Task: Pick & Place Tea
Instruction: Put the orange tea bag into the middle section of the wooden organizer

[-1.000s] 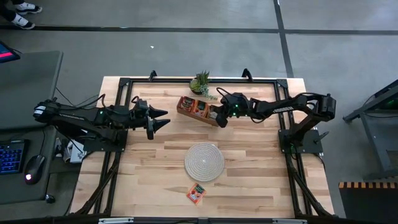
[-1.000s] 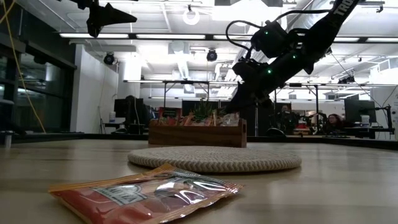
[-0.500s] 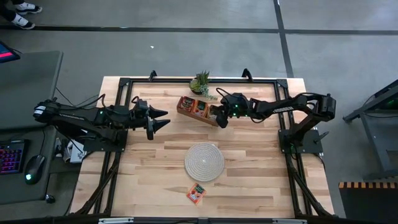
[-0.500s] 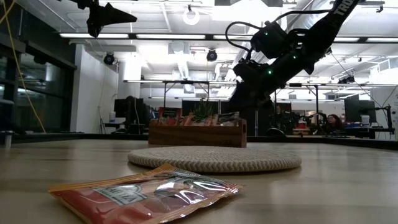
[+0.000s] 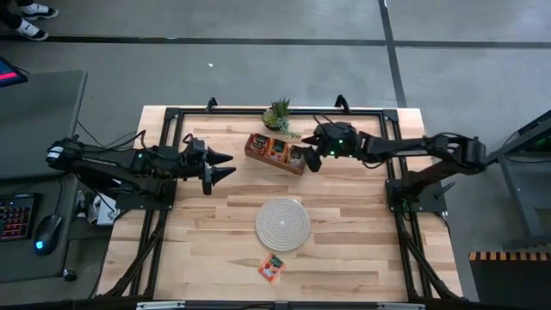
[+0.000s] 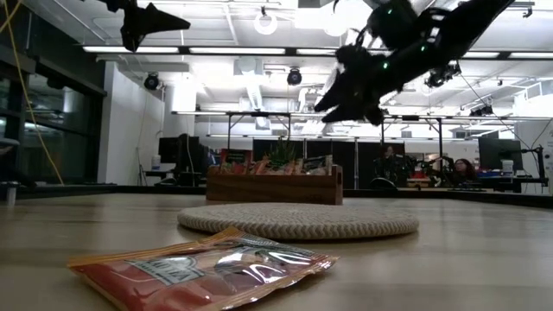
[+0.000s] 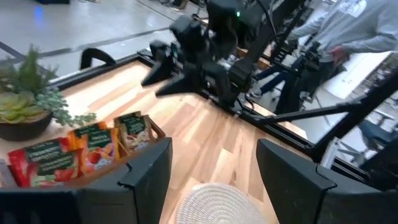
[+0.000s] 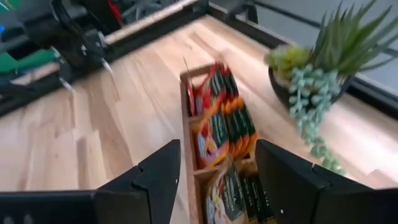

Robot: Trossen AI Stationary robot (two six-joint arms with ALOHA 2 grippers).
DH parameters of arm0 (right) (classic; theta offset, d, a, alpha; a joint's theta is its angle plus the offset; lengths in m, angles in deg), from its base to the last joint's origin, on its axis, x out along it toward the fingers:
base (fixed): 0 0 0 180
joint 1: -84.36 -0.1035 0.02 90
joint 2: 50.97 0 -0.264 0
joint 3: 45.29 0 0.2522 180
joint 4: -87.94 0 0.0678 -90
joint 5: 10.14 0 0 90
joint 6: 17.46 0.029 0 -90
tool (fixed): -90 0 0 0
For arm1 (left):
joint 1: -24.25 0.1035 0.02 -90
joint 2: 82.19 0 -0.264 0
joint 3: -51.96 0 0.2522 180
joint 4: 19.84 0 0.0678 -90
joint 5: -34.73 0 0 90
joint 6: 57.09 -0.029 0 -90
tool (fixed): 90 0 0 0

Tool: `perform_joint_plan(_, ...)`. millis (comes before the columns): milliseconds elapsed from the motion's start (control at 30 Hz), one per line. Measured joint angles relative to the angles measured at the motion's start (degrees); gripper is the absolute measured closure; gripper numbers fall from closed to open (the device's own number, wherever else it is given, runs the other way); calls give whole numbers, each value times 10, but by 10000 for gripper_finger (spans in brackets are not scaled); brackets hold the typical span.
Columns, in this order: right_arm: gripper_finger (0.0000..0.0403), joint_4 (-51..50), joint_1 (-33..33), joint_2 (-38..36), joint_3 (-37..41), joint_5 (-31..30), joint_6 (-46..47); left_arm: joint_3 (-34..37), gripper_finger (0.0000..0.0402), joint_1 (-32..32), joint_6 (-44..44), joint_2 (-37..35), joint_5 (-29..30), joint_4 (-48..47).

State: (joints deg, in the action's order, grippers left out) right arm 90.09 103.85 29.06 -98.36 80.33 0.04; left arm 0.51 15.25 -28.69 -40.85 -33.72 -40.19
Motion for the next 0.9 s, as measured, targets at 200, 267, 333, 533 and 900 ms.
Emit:
perform_joint_plan(200, 198, -37, -20, -70, 0, 0, 0, 0, 170, 0, 6, 0, -35, -13)
perform_joint_plan(267, 199, -55, -31, -94, 0, -1, 0, 0, 170, 0, 7, 0, -44, -16)
perform_joint_plan(333, 199, -73, -48, -115, 0, -9, 5, 0, 170, 0, 9, -3, -52, -24)
perform_joint_plan(533, 199, -113, -121, -164, 0, -79, 19, 0, 170, 0, 33, -16, -94, -90)
perform_joint_plan(900, 199, -137, -241, -176, 0, -228, 86, 58, 170, -13, 78, -17, -201, -68)
